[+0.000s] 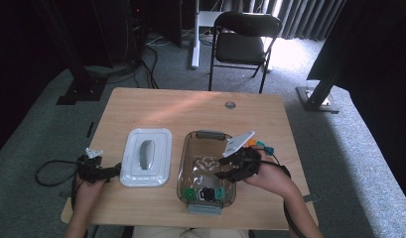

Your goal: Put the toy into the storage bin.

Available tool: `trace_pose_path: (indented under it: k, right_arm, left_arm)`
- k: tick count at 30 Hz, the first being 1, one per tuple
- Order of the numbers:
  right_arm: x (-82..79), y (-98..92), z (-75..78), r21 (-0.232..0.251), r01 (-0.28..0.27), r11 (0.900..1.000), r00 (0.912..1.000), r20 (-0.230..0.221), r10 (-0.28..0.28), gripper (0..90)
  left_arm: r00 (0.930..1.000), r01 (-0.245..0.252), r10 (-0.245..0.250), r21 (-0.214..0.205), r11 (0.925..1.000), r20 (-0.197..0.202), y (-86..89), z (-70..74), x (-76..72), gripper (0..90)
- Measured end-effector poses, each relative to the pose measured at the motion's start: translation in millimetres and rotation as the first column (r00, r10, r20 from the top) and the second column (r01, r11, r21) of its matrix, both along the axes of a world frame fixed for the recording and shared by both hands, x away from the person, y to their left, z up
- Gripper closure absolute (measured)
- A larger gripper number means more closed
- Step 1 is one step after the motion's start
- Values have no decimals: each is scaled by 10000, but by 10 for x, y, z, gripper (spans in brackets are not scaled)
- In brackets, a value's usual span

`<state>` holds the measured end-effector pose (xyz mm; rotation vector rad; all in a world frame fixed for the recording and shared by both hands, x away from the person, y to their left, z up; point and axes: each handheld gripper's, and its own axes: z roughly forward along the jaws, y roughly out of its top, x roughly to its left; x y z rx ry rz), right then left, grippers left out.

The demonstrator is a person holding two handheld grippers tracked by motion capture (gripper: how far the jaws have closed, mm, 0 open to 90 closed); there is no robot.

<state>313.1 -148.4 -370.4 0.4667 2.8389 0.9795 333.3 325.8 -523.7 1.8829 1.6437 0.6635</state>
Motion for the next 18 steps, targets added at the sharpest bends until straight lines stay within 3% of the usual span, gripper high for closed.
trace_pose_path:
  k: [7, 9, 13, 14, 15, 17, 18]
  right_arm:
    - [24, -257, 75, 452, 720, 9964, 9968, 323, -734, 499]
    - [52, -439, 81, 709, 1390, 9878, 9895, 309, -1414, 488]
    - [101, -663, 51, 992, 2259, 9691, 9727, 319, -2300, 482]
    - [101, -663, 51, 992, 2259, 9691, 9727, 319, -2300, 482]
    - [125, -728, 37, 1079, 2490, 9625, 9673, 228, -2528, 478]
    - [209, -935, -30, 1229, 3485, 9292, 9355, 152, -3529, 473]
    - [237, -1000, -56, 1299, 3753, 9177, 9249, 117, -3799, 473]
  left_arm:
    - [10000, 0, 0, 0, 10000, 1, 0, 0, 0, 8]
    - [10000, 1, -1, 1, 10000, 2, 0, 0, 0, 8]
    - [10000, 0, 0, -1, 10000, 2, 0, 0, 0, 8]
    - [10000, 0, 0, -1, 10000, 2, 0, 0, 0, 8]
    - [10000, -1, 1, 1, 10000, 1, 0, 0, 0, 8]
    - [10000, 2, -2, 1, 10000, 2, 0, 0, 0, 8]
    - [10000, 2, -2, 1, 10000, 3, 0, 0, 0, 8]
